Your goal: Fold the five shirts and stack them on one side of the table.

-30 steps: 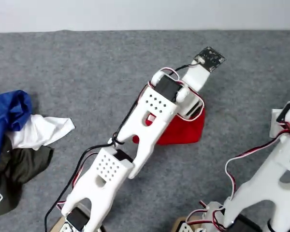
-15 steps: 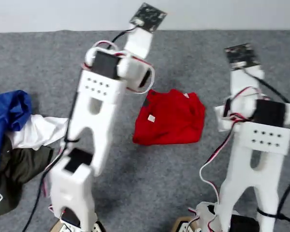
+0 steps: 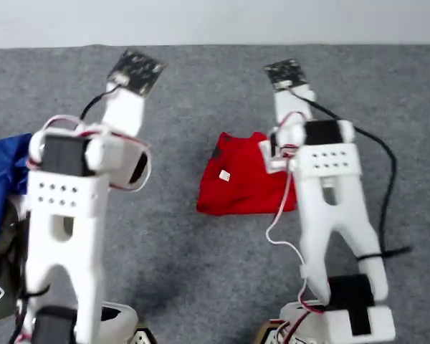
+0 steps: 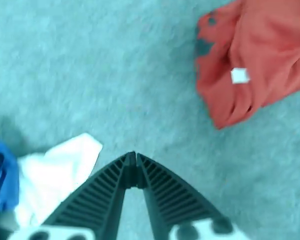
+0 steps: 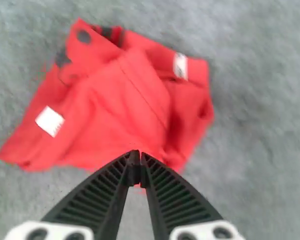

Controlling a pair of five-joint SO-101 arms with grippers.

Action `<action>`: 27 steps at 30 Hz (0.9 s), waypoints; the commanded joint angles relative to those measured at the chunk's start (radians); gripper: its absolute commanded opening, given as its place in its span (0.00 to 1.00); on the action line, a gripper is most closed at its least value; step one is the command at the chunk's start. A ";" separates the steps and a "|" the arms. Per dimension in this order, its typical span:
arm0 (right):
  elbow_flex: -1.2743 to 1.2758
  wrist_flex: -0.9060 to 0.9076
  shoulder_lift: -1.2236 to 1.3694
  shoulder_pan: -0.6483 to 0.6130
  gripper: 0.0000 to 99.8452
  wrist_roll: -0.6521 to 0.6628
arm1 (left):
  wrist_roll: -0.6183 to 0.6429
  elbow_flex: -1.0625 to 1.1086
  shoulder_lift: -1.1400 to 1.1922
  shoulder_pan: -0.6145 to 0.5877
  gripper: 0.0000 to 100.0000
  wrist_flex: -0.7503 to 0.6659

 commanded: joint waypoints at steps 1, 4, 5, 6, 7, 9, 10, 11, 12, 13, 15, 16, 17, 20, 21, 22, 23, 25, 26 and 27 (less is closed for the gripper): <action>-0.011 -0.094 0.030 -0.071 0.01 -0.015 | -0.031 0.068 -0.086 -0.061 0.01 0.020; -0.012 -0.157 0.076 -0.116 0.01 -0.014 | -0.029 0.108 -0.112 -0.120 0.01 0.020; -0.020 -0.173 0.093 -0.130 0.01 -0.012 | -0.029 0.120 -0.120 -0.137 0.01 0.020; -0.029 -0.183 0.111 -0.140 0.01 -0.002 | -0.029 0.133 -0.123 -0.153 0.01 0.020; -0.044 -0.193 0.131 -0.153 0.01 0.021 | -0.028 0.143 -0.127 -0.172 0.01 0.020; -0.086 -0.197 0.174 -0.179 0.01 0.074 | -0.028 0.168 -0.135 -0.201 0.01 0.020; -0.110 -0.197 0.200 -0.189 0.01 0.097 | -0.028 0.182 -0.140 -0.215 0.01 0.020; -0.137 -0.197 0.226 -0.199 0.01 0.114 | -0.029 0.194 -0.144 -0.226 0.01 0.020; -0.164 -0.197 0.254 -0.205 0.01 0.126 | -0.029 0.202 -0.150 -0.236 0.01 0.020; -0.192 -0.197 0.283 -0.209 0.01 0.132 | -0.028 0.209 -0.157 -0.245 0.01 0.020; -0.255 -0.197 0.349 -0.211 0.01 0.132 | -0.029 0.225 -0.170 -0.255 0.01 0.020; -0.285 -0.197 0.384 -0.211 0.01 0.132 | -0.029 0.231 -0.178 -0.255 0.01 0.020; -0.313 -0.196 0.421 -0.208 0.01 0.132 | -0.029 0.237 -0.184 -0.255 0.01 0.020; -0.382 -0.170 0.521 -0.193 0.01 0.132 | -0.029 0.255 -0.204 -0.253 0.01 0.020; -0.400 -0.143 0.544 -0.183 0.01 0.132 | -0.031 0.259 -0.209 -0.253 0.01 0.020; -0.425 -0.105 0.558 -0.173 0.01 0.132 | -0.031 0.263 -0.213 -0.253 0.01 0.020; -0.445 -0.061 0.564 -0.159 0.01 0.132 | -0.031 0.263 -0.218 -0.253 0.01 0.020; -0.477 0.028 0.564 -0.131 0.01 0.132 | -0.031 0.263 -0.226 -0.253 0.01 0.020; -0.493 0.071 0.564 -0.117 0.01 0.132 | -0.031 0.263 -0.227 -0.253 0.01 0.020; -0.509 0.117 0.564 -0.105 0.01 0.132 | -0.031 0.263 -0.227 -0.253 0.01 0.020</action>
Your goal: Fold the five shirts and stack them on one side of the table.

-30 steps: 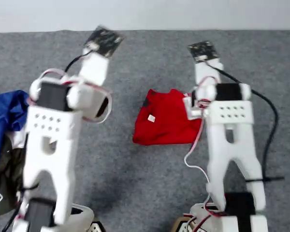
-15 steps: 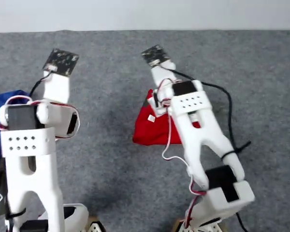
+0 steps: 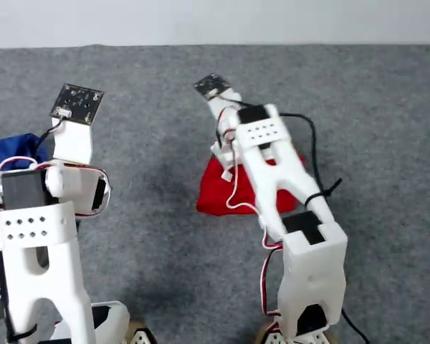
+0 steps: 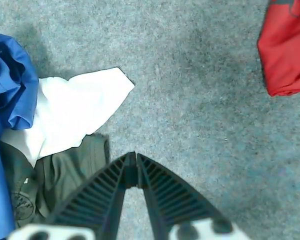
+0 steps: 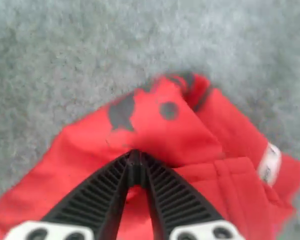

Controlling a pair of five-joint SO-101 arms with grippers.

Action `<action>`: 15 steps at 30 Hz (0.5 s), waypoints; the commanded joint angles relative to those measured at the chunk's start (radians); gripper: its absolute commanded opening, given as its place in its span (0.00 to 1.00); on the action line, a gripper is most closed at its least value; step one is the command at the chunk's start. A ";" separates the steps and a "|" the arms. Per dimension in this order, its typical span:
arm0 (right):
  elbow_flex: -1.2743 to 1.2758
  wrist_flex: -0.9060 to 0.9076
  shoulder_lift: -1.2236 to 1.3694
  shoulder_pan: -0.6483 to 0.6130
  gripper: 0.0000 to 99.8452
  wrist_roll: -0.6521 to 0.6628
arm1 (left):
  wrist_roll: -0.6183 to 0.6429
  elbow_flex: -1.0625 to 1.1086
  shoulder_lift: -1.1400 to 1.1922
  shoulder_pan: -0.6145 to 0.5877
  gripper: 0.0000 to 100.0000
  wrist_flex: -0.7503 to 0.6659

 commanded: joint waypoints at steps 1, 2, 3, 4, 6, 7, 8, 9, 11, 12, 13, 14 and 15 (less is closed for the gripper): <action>-0.104 0.156 -0.015 0.061 0.01 0.011 | -0.012 -0.004 -0.023 -0.003 0.01 0.018; -0.118 0.202 -0.015 0.071 0.01 0.011 | -0.012 -0.004 -0.021 -0.003 0.01 0.018; -0.129 0.243 -0.015 0.082 0.01 0.011 | -0.012 -0.004 -0.021 -0.002 0.01 0.018; -0.138 0.291 -0.015 0.091 0.01 0.011 | -0.012 -0.004 -0.021 -0.002 0.01 0.018; -0.160 0.390 -0.015 0.105 0.01 0.011 | -0.012 -0.004 -0.020 -0.002 0.01 0.018; -0.172 0.444 -0.015 0.111 0.01 0.011 | -0.011 -0.004 -0.020 -0.002 0.01 0.018; -0.184 0.495 -0.015 0.116 0.01 0.011 | -0.011 -0.004 -0.020 0.000 0.01 0.018; -0.190 0.527 -0.016 0.120 0.01 0.011 | -0.011 -0.004 -0.020 0.000 0.01 0.017; -0.189 0.527 -0.039 0.137 0.01 0.011 | -0.009 -0.002 -0.020 0.000 0.01 0.006; -0.189 0.526 -0.064 0.143 0.01 0.011 | -0.009 -0.001 -0.020 0.000 0.01 0.005; -0.189 0.524 -0.082 0.143 0.01 0.012 | -0.009 0.002 -0.020 0.000 0.01 0.003; -0.189 0.524 -0.101 0.142 0.01 0.012 | -0.009 0.002 -0.020 0.002 0.01 0.003; -0.189 0.524 -0.119 0.133 0.01 0.012 | -0.011 0.002 -0.020 0.002 0.01 0.003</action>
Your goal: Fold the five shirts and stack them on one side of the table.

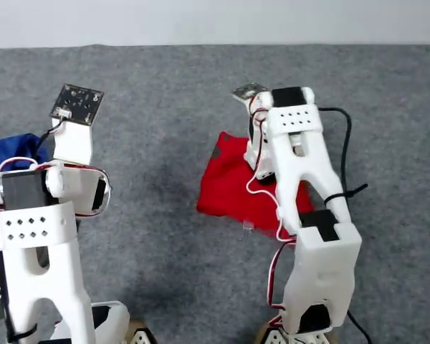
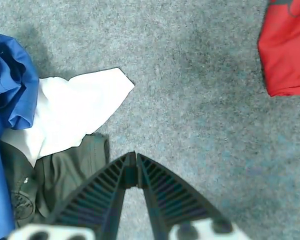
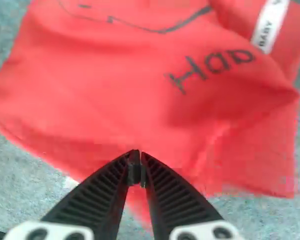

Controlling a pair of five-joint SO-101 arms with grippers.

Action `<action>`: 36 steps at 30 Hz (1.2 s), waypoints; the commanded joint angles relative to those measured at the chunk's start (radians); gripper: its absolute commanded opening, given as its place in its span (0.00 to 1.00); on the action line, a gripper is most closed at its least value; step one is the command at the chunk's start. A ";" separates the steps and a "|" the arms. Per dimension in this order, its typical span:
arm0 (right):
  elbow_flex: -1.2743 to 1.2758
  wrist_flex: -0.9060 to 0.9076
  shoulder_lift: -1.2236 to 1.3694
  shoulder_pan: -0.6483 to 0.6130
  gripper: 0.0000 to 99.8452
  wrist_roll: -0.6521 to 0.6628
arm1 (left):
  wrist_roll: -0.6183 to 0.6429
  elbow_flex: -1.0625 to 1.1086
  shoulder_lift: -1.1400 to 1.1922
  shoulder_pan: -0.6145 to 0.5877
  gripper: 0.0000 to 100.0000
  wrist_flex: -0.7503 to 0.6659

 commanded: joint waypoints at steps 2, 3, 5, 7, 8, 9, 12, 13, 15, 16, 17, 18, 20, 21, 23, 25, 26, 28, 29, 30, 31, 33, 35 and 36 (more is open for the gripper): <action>-0.048 0.042 -0.130 -0.012 0.01 0.012 | -0.012 -0.004 -0.020 0.002 0.01 0.003; -0.051 0.036 -0.142 -0.016 0.01 0.011 | -0.012 -0.002 -0.020 0.002 0.01 0.003; -0.052 -0.012 -0.156 -0.030 0.01 0.006 | -0.014 0.008 -0.020 0.002 0.01 0.003; -0.052 -0.099 -0.147 -0.039 0.01 0.005 | -0.014 0.024 -0.020 0.002 0.01 0.003; -0.052 -0.153 -0.134 -0.050 0.01 0.005 | -0.014 0.030 -0.021 0.002 0.01 0.003; -0.052 -0.205 -0.117 -0.059 0.01 0.005 | -0.014 0.036 -0.023 0.000 0.01 0.003; -0.052 -0.334 -0.042 -0.093 0.01 0.009 | -0.014 0.045 -0.026 -0.003 0.01 0.005; -0.052 -0.369 -0.015 -0.105 0.01 0.011 | -0.014 0.045 -0.026 -0.003 0.01 0.006; -0.052 -0.435 0.041 -0.128 0.01 0.011 | -0.014 0.045 -0.026 -0.005 0.01 0.008; -0.054 -0.464 0.071 -0.139 0.01 0.011 | -0.014 0.045 -0.026 -0.005 0.01 0.009; -0.054 -0.492 0.101 -0.150 0.01 0.012 | -0.014 0.045 -0.026 -0.005 0.01 0.009; -0.054 -0.516 0.130 -0.159 0.01 0.012 | -0.014 0.045 -0.026 -0.005 0.01 0.009; -0.054 -0.561 0.179 -0.180 0.01 0.012 | -0.014 0.045 -0.026 -0.005 0.01 0.009; -0.054 -0.584 0.197 -0.189 0.01 0.012 | -0.012 0.045 -0.026 -0.005 0.01 0.011; -0.058 -0.638 0.226 -0.211 0.01 0.026 | -0.011 0.051 -0.026 -0.005 0.01 0.011; -0.078 -0.676 0.248 -0.239 0.01 0.077 | -0.009 0.067 -0.026 -0.005 0.01 0.009; -0.092 -0.690 0.257 -0.254 0.01 0.109 | -0.009 0.074 -0.026 -0.005 0.01 0.008; -0.130 -0.696 0.269 -0.277 0.01 0.166 | -0.009 0.091 -0.026 -0.005 0.01 0.006; -0.152 -0.694 0.272 -0.283 0.01 0.184 | -0.009 0.096 -0.026 -0.005 0.01 0.006; -0.169 -0.693 0.272 -0.285 0.01 0.190 | -0.009 0.097 -0.026 -0.005 0.01 0.006; -0.187 -0.684 0.268 -0.282 0.01 0.192 | -0.009 0.097 -0.026 -0.005 0.01 0.006; -0.227 -0.628 0.249 -0.277 0.01 0.192 | -0.009 0.097 -0.026 -0.005 0.01 0.005; -0.262 -0.550 0.226 -0.268 0.01 0.192 | -0.009 0.096 -0.026 -0.005 0.01 0.005; -0.281 -0.507 0.217 -0.265 0.01 0.192 | -0.009 0.096 -0.026 -0.005 0.01 0.005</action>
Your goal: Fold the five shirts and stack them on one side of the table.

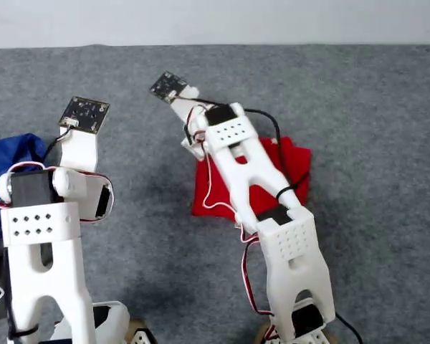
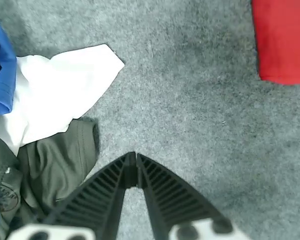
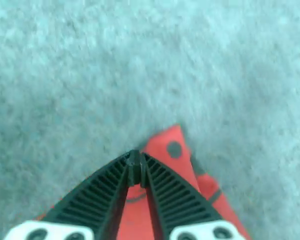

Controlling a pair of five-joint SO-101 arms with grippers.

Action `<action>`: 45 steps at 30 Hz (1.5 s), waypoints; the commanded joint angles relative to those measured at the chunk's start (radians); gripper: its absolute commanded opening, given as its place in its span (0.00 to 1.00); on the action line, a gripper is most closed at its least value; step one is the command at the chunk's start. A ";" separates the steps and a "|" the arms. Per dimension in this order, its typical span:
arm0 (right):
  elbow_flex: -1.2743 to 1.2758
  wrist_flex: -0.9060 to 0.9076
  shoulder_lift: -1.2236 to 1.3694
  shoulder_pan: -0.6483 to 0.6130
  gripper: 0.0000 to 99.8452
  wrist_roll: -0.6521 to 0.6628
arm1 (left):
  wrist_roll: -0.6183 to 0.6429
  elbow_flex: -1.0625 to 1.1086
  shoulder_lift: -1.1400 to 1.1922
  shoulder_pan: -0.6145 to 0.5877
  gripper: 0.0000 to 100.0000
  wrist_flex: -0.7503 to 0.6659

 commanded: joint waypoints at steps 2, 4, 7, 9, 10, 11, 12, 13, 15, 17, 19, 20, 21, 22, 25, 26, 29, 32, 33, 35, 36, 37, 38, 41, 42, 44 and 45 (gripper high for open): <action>-0.127 0.170 -0.082 0.012 0.01 0.015 | -0.008 0.001 -0.023 -0.005 0.01 0.005; -0.147 0.231 -0.096 0.031 0.01 0.014 | -0.008 0.001 -0.023 -0.005 0.01 0.005; -0.152 0.283 -0.104 0.077 0.01 0.014 | -0.008 0.001 -0.023 -0.003 0.01 0.002; -0.150 0.286 -0.094 0.111 0.01 0.014 | -0.008 0.002 -0.023 -0.003 0.01 -0.009; -0.149 0.282 -0.087 0.124 0.01 0.014 | -0.008 0.002 -0.023 -0.003 0.01 -0.009; -0.149 0.268 -0.070 0.131 0.01 0.014 | -0.008 0.002 -0.023 -0.002 0.01 -0.011; -0.149 0.249 -0.047 0.136 0.01 0.015 | -0.008 0.002 -0.023 0.000 0.01 -0.011; -0.150 0.231 -0.022 0.137 0.01 0.018 | -0.008 0.002 -0.023 0.000 0.01 -0.011; -0.150 0.185 0.031 0.136 0.01 0.018 | -0.008 0.002 -0.023 0.000 0.01 -0.011; -0.152 0.136 0.079 0.117 0.01 0.018 | -0.008 0.002 -0.023 -0.003 0.01 -0.011; -0.153 0.096 0.113 0.087 0.01 0.018 | -0.008 0.002 -0.023 -0.003 0.01 -0.009; -0.153 0.082 0.122 0.067 0.01 0.018 | -0.008 0.002 -0.023 -0.003 0.01 -0.009; -0.153 0.071 0.128 0.045 0.01 0.018 | -0.008 0.002 -0.023 -0.003 0.01 -0.008; -0.153 0.065 0.133 0.025 0.01 0.018 | -0.008 0.002 -0.023 -0.003 0.01 -0.008; -0.153 0.053 0.130 -0.022 0.01 0.020 | -0.008 0.002 -0.023 -0.003 0.01 -0.005; -0.160 0.056 0.127 -0.031 0.01 0.020 | -0.008 0.002 -0.023 -0.003 0.01 -0.005; -0.224 0.099 0.107 -0.036 0.01 0.020 | -0.008 0.002 -0.023 -0.005 0.01 -0.005; -0.301 0.170 0.088 -0.021 0.01 0.018 | -0.006 0.002 -0.023 -0.005 0.01 -0.003; -0.328 0.200 0.082 -0.013 0.01 0.018 | -0.006 0.002 -0.023 -0.005 0.01 -0.003; -0.388 0.282 0.070 0.002 0.01 0.017 | -0.006 0.002 -0.023 -0.005 0.01 -0.003; -0.420 0.332 0.064 0.012 0.01 0.017 | -0.006 0.002 -0.023 -0.005 0.01 -0.003; -0.453 0.380 0.058 0.018 0.01 0.015 | -0.006 0.002 -0.023 -0.005 0.01 -0.003; -0.485 0.430 0.051 0.022 0.01 0.015 | -0.006 0.002 -0.023 -0.005 0.01 -0.003; -0.578 0.578 0.045 0.039 0.01 0.014 | -0.006 0.002 -0.023 -0.005 0.01 -0.005; -0.605 0.622 0.045 0.042 0.01 0.012 | -0.006 0.002 -0.025 -0.005 0.01 -0.005; -0.624 0.639 0.041 0.062 0.01 -0.054 | -0.006 0.002 -0.025 -0.005 0.01 -0.005; -0.626 0.638 0.027 0.077 0.01 -0.121 | -0.006 0.002 -0.026 -0.005 0.01 -0.003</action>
